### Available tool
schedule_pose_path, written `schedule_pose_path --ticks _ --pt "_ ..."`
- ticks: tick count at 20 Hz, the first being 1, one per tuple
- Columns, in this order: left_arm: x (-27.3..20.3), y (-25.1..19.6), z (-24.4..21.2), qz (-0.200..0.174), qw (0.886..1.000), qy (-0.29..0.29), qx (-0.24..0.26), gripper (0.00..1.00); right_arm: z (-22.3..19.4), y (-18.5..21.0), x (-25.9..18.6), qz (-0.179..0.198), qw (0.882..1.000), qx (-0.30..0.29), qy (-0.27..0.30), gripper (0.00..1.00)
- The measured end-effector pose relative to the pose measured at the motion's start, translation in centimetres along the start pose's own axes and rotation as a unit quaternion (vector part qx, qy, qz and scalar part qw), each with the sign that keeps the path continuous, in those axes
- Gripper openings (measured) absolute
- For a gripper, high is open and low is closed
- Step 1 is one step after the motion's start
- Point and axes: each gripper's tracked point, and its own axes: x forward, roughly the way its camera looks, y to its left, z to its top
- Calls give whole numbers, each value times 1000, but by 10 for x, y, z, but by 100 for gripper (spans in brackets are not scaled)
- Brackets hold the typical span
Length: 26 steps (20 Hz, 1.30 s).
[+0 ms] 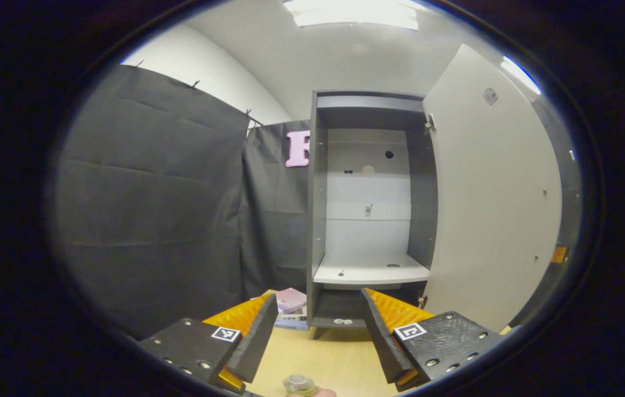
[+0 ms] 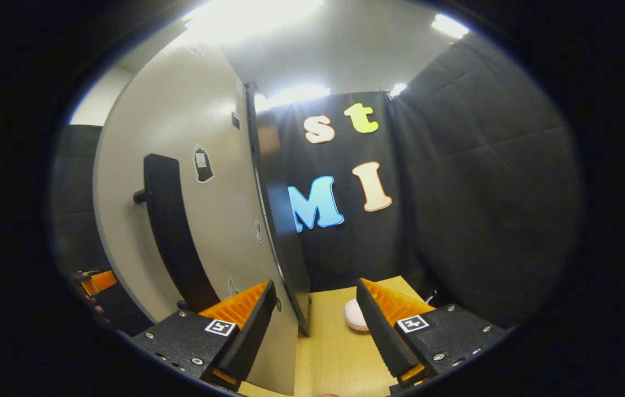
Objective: Open the cabinet door with the right hand, grasp the bottle in the cabinet with the left hand and place it on the coaster, then close the cabinet door with the right hand.
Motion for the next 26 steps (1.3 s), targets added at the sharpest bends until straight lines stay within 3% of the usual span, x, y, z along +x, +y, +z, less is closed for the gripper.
schedule_pose_path --ticks 1,2,12,13,14,18,20,21,24,25,26 --pt "1 1 -2 -3 1000 1 -4 85 -2 3 -1 -1 1000 3 3 85" --pt "2 1 -2 -6 1000 0 -10 85 -5 6 -1 0 1000 9 7 91" --pt "32 17 4 -27 1000 -7 -6 85 -12 64 1 32 999 -14 10 91" --pt "36 19 3 -28 1000 -7 -7 79 -15 73 1 37 999 -6 12 91" --pt "42 21 2 -29 1000 -5 -7 85 -19 83 1 41 999 1 15 90" --pt "62 29 -2 -39 999 3 -8 82 -11 102 17 39 999 22 9 91" --pt "71 32 -4 -42 999 7 -5 88 -10 118 29 47 998 39 10 91" --pt "75 32 -5 -45 999 7 -3 85 -11 126 33 51 998 43 13 91" --pt "83 32 -2 -50 999 3 10 85 -10 152 44 77 997 21 12 91" --pt "85 32 0 -51 999 0 13 92 -8 157 46 81 997 17 9 91" --pt "86 32 1 -52 999 -1 15 86 -7 160 48 77 997 14 6 91"
